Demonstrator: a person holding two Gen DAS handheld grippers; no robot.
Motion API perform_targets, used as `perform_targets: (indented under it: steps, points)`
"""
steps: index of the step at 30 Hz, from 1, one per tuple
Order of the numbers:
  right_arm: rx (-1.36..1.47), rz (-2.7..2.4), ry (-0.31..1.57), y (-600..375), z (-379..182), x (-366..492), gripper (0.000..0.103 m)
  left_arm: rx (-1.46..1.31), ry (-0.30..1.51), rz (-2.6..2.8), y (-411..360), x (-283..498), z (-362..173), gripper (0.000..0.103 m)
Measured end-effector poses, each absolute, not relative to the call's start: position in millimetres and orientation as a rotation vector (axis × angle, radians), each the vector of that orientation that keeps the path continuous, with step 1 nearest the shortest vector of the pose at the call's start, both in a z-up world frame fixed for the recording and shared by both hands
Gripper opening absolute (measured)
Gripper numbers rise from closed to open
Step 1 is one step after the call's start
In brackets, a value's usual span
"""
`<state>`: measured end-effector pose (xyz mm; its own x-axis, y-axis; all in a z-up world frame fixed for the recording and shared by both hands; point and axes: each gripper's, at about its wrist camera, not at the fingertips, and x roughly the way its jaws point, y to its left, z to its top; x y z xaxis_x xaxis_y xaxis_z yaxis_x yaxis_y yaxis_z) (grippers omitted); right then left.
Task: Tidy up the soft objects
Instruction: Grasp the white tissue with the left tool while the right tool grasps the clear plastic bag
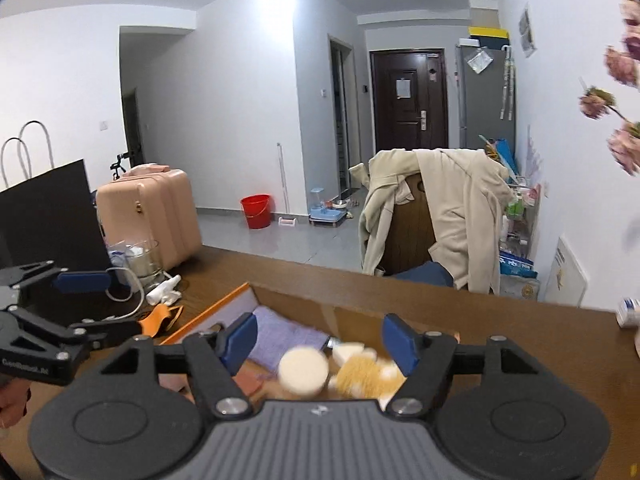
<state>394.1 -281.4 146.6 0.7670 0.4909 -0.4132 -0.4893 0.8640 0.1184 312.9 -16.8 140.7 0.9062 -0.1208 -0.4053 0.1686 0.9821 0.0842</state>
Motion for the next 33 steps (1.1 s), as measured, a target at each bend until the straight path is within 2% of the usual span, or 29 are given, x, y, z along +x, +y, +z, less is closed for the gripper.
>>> perform_targets:
  steps: [3, 6, 14, 20, 33]
  points:
    - [-0.004, 0.501, 0.434, -286, 139, 351, 0.07, 0.116, 0.39, -0.178, -12, 274, 135, 0.098]
    - [-0.019, 0.505, 0.407, -287, 128, 305, 0.077, 0.092, 0.368, -0.193, -1, 239, 127, 0.099]
    - [0.029, 0.345, 0.39, -267, 77, 205, 0.079, 0.028, 0.402, -0.238, 41, 161, 80, 0.101]
    - [0.118, 0.274, 0.42, -259, 40, 146, 0.082, -0.025, 0.451, -0.242, 57, 129, 54, 0.102]
    - [0.15, 0.338, 0.456, -266, 27, 143, 0.08, 0.0, 0.481, -0.276, 18, 147, 49, 0.102]
